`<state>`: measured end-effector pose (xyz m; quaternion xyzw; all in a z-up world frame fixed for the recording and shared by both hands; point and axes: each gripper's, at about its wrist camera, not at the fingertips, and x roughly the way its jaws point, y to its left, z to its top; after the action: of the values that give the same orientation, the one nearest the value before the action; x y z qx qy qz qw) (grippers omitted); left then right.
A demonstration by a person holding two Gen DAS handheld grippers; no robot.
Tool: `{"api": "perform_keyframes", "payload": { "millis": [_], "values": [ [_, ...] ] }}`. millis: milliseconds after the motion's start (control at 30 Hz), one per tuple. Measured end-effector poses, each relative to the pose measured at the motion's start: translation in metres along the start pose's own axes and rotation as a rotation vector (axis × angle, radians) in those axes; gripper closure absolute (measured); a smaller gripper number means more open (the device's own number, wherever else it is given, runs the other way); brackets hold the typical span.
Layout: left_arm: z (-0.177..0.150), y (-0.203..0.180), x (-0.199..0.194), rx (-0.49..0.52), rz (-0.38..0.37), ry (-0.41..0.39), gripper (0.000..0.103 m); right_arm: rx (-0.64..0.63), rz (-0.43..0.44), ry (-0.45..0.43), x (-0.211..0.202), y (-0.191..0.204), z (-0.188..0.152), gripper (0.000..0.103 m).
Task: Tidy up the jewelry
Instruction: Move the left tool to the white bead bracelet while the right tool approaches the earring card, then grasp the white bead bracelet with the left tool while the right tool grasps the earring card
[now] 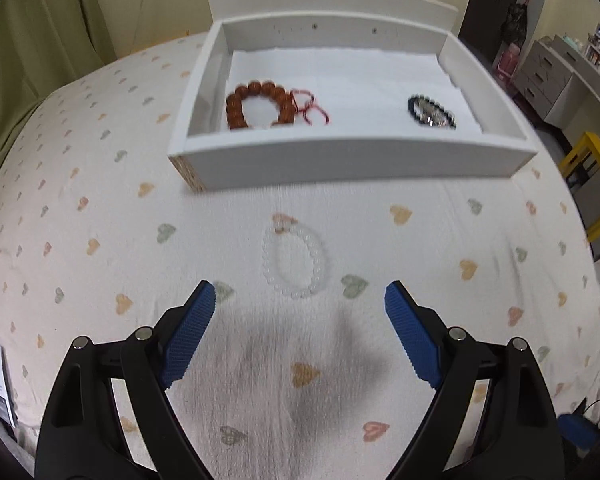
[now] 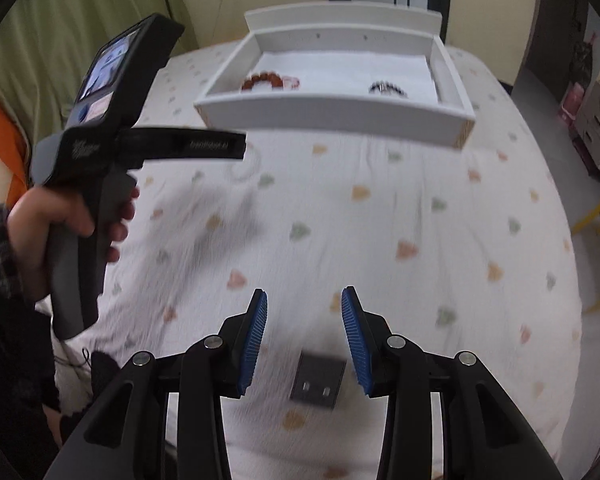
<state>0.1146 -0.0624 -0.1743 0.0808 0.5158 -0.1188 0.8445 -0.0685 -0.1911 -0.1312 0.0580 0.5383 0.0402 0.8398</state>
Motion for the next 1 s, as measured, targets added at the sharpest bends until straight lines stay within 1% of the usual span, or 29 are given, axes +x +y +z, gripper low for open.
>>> {"api": "perform_keyframes", "payload": {
  "millis": [100, 233, 433, 500, 567, 633, 700, 867, 933, 1000],
  "values": [
    [-0.006, 0.001, 0.015, 0.001, -0.015, 0.026, 0.019, 0.025, -0.007, 0.054, 0.012, -0.001, -0.014, 0.061],
    [-0.009, 0.002, 0.029, -0.001, -0.025, 0.03, 0.019, 0.057, 0.013, 0.102, 0.026, 0.001, -0.021, 0.061],
    [-0.013, 0.004, 0.046, -0.01, -0.026, 0.05, 0.019, 0.028, 0.014, 0.16, 0.048, 0.01, -0.033, 0.061],
    [-0.013, 0.003, 0.05, -0.01, -0.022, 0.051, 0.019, 0.041, 0.013, 0.183, 0.055, 0.007, -0.036, 0.061],
    [-0.014, 0.004, 0.056, -0.024, 0.0, 0.077, 0.019, 0.06, 0.011, 0.2, 0.059, 0.004, -0.04, 0.061],
    [-0.016, 0.005, 0.06, -0.042, -0.013, 0.082, 0.019, 0.068, 0.003, 0.209, 0.064, 0.0, -0.042, 0.061],
    [-0.017, 0.003, 0.061, -0.029, -0.01, 0.071, 0.019, 0.081, 0.004, 0.217, 0.068, -0.003, -0.043, 0.061],
    [-0.016, 0.002, 0.061, -0.044, -0.018, 0.059, 0.019, 0.091, 0.001, 0.209, 0.07, -0.004, -0.044, 0.061],
    [-0.016, 0.001, 0.061, -0.035, -0.015, 0.052, 0.019, 0.101, 0.005, 0.205, 0.069, -0.006, -0.046, 0.062],
    [-0.017, 0.001, 0.061, -0.025, -0.018, 0.046, 0.02, 0.112, 0.009, 0.203, 0.068, -0.01, -0.047, 0.065]
  ]
}}
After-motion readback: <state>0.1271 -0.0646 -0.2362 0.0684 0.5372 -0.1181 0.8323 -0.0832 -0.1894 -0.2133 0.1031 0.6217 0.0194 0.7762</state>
